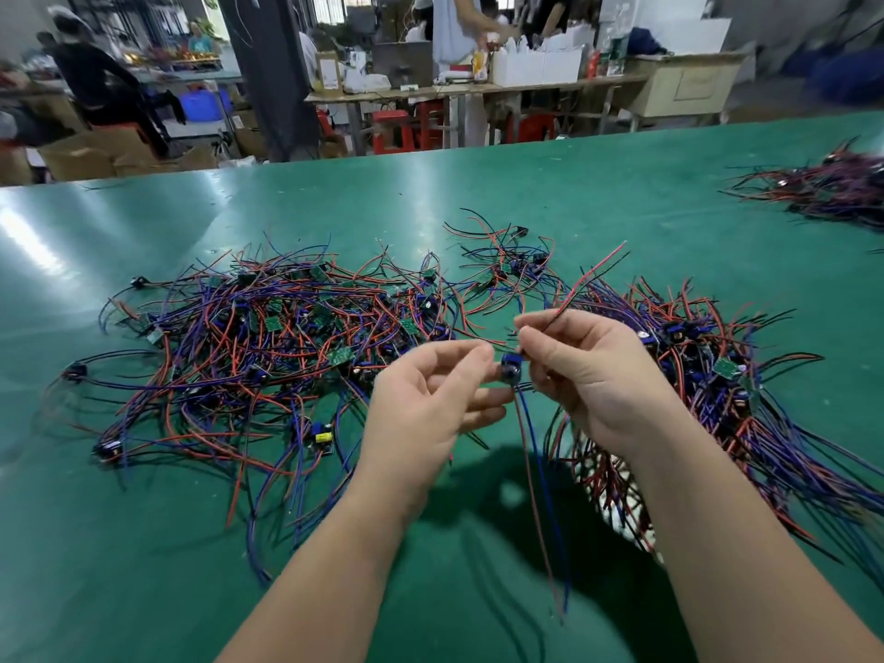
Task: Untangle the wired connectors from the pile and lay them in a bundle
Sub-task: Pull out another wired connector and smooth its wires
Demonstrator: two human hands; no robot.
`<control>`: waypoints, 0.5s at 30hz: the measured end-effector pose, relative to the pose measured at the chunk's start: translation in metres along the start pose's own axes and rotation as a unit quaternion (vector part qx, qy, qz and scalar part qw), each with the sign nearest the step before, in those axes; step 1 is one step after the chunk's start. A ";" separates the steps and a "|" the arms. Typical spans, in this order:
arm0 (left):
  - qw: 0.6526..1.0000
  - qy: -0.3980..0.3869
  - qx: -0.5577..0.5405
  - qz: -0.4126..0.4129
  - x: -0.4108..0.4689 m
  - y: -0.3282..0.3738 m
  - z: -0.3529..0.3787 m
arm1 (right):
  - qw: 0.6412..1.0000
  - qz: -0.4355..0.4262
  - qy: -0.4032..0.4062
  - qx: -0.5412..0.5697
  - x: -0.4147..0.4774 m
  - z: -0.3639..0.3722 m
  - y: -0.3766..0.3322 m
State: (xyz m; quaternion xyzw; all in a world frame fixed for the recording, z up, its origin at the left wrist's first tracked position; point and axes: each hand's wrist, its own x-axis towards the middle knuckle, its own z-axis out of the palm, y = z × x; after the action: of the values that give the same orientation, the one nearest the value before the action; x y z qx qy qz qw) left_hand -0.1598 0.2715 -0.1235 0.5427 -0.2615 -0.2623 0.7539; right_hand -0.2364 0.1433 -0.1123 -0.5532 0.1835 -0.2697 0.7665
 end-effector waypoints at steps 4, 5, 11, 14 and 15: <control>0.996 -0.036 0.008 -0.081 -0.002 -0.001 -0.001 | 0.997 0.004 -0.036 -0.064 -0.001 0.000 0.004; 0.994 -0.044 0.009 -0.102 -0.002 0.000 -0.001 | 0.997 -0.008 -0.028 -0.076 -0.001 0.000 0.004; 0.965 -0.169 0.089 -0.179 -0.003 0.006 -0.011 | 0.990 -0.069 0.090 -0.087 0.006 -0.013 -0.001; 0.943 -0.238 0.119 -0.201 -0.005 0.009 -0.016 | 0.985 -0.084 0.140 -0.059 0.007 -0.018 -0.004; 0.934 -0.258 0.131 -0.210 -0.006 0.010 -0.017 | 0.983 -0.093 0.149 -0.055 0.007 -0.019 -0.005</control>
State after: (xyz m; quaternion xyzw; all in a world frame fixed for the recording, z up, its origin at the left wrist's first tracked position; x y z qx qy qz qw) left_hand -0.1516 0.2897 -0.1189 0.5932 -0.3590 -0.5091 0.5100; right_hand -0.2431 0.1237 -0.1138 -0.5625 0.2579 -0.4091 0.6706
